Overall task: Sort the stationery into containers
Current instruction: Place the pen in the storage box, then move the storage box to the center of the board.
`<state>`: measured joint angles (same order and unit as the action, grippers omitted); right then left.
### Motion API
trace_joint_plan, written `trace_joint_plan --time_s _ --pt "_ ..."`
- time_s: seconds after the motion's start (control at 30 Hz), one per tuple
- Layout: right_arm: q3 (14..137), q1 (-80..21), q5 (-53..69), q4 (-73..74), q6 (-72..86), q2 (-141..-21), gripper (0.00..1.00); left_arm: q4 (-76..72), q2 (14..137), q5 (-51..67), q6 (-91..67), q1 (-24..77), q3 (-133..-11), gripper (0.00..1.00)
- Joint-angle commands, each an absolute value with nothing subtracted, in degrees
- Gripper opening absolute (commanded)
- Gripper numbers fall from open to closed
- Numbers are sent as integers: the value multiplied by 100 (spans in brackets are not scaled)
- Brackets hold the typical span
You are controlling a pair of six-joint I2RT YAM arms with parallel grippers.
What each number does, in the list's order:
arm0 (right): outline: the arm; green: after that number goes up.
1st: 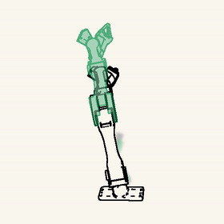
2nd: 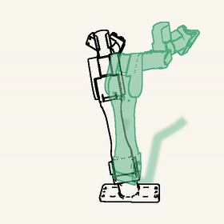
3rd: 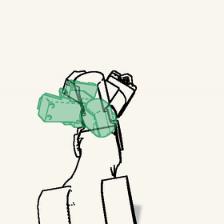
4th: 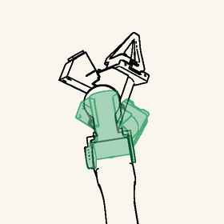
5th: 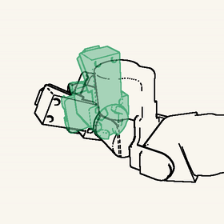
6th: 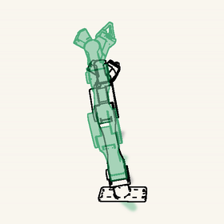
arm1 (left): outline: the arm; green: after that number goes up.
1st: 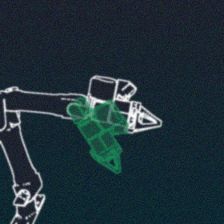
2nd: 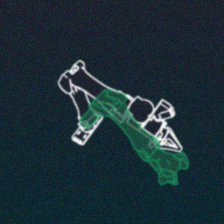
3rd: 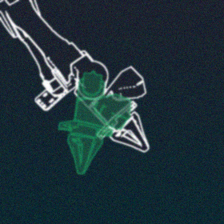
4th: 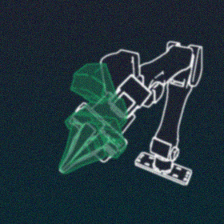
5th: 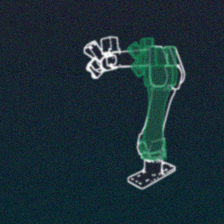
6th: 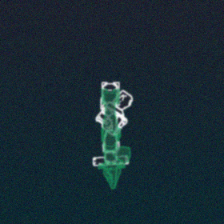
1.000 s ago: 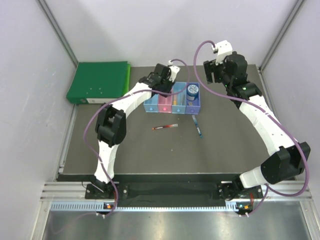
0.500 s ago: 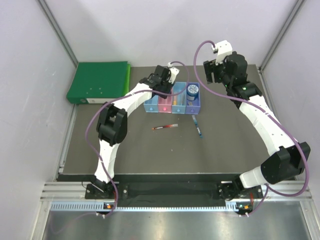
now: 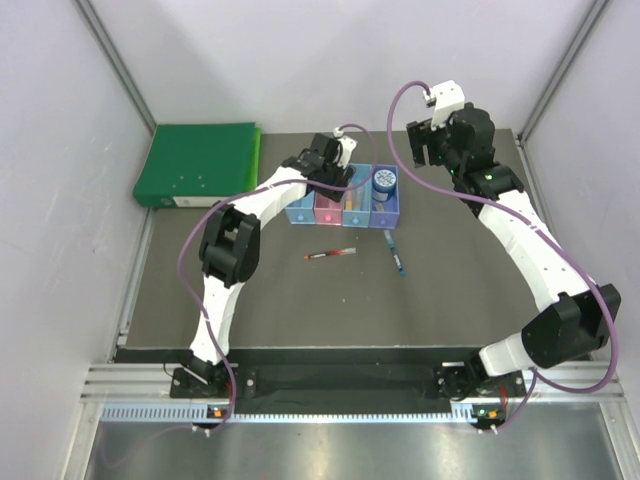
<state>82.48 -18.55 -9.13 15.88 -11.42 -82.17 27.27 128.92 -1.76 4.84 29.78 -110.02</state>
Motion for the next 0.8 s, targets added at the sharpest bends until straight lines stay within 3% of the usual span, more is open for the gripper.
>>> trace_joint_plan --time_s 0.0,0.23,0.27,0.33,0.77 --pt "8437 -1775 -888 1468 -1151 -8191 81 2988 13017 158 229 2997 -11048 72" --pt "8464 -1784 -888 1459 -1143 -8218 81 3041 13069 281 53 2997 -11109 69" --pt "8464 -1784 -879 1450 -1143 -8226 81 3050 13069 360 44 2997 -11109 65" --pt "8473 -1784 -888 1450 -1151 -8235 81 3076 13096 448 35 2997 -11109 43" --pt "8640 -1775 -861 1503 -1125 -8341 81 2979 12981 659 88 3015 -11092 25"
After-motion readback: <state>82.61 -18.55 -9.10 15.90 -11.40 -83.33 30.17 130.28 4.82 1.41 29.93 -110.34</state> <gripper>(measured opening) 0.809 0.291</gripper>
